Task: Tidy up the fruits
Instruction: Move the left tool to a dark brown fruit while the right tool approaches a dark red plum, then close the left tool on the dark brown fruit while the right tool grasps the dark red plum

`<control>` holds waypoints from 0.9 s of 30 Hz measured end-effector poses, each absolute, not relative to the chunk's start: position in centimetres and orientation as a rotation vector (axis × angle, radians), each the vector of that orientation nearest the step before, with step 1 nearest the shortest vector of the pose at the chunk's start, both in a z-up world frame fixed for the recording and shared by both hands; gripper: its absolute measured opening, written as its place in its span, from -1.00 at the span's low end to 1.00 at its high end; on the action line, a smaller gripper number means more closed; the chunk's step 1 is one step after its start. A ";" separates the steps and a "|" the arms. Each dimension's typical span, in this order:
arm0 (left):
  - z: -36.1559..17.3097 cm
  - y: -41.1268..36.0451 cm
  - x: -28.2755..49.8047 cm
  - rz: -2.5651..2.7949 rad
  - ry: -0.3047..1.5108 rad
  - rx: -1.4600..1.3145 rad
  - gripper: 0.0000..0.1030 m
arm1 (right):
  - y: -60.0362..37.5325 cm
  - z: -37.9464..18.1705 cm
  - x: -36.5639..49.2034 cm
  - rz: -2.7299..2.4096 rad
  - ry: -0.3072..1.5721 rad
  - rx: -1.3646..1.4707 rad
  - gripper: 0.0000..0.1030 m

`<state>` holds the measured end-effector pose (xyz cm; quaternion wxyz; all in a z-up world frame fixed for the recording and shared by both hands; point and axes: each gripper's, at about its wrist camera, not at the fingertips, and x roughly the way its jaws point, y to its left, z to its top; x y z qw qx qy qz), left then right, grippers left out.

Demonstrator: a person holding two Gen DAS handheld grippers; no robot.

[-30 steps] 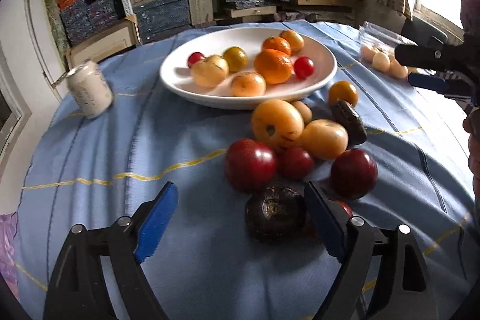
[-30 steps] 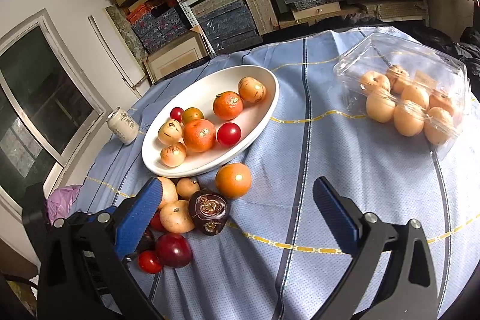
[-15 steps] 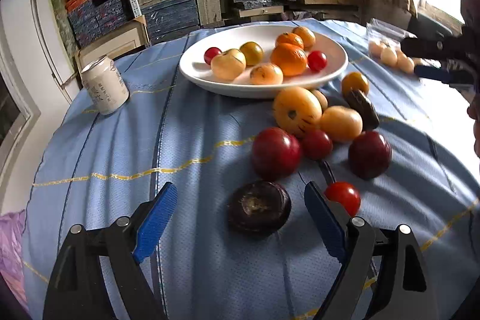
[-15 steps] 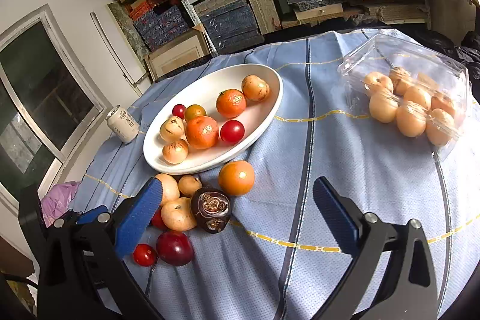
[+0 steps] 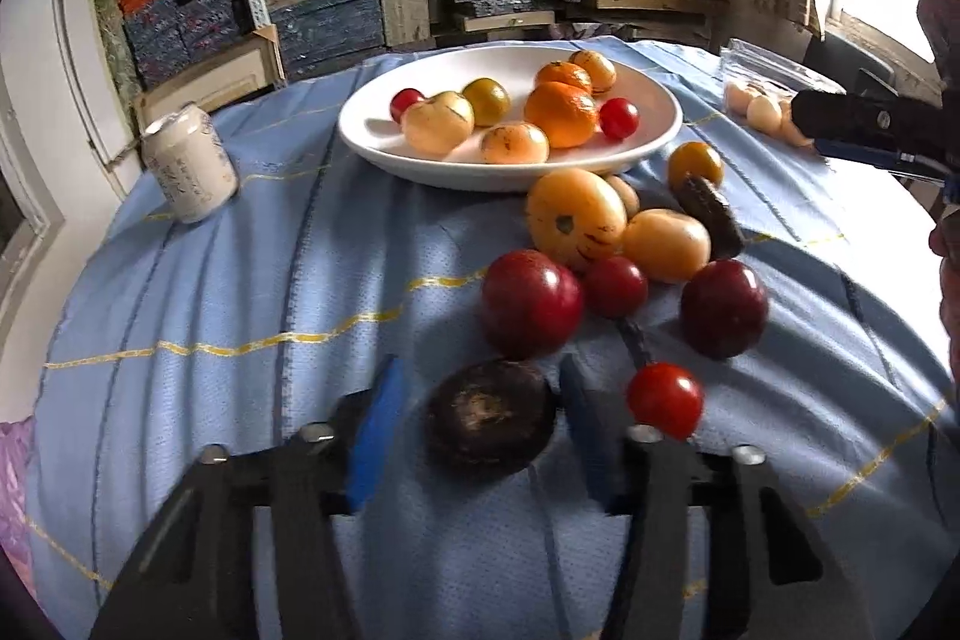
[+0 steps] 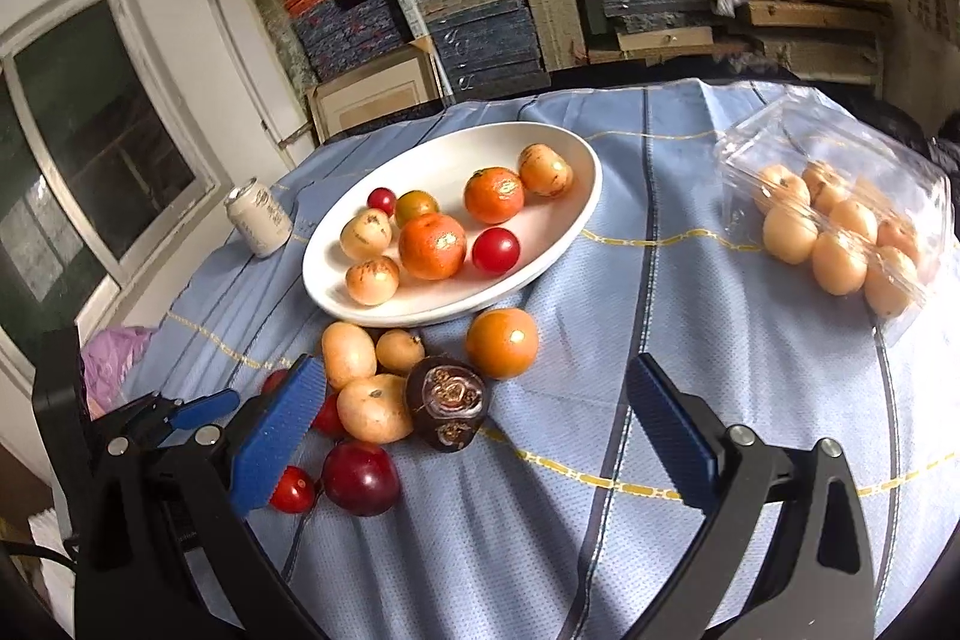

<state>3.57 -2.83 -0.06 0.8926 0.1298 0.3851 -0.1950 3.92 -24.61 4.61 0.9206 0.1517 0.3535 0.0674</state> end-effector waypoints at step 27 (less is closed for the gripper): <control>-0.9 -2.4 4.2 -0.399 0.850 0.252 -0.12 | -17.2 1.2 3.3 0.293 0.848 0.008 0.36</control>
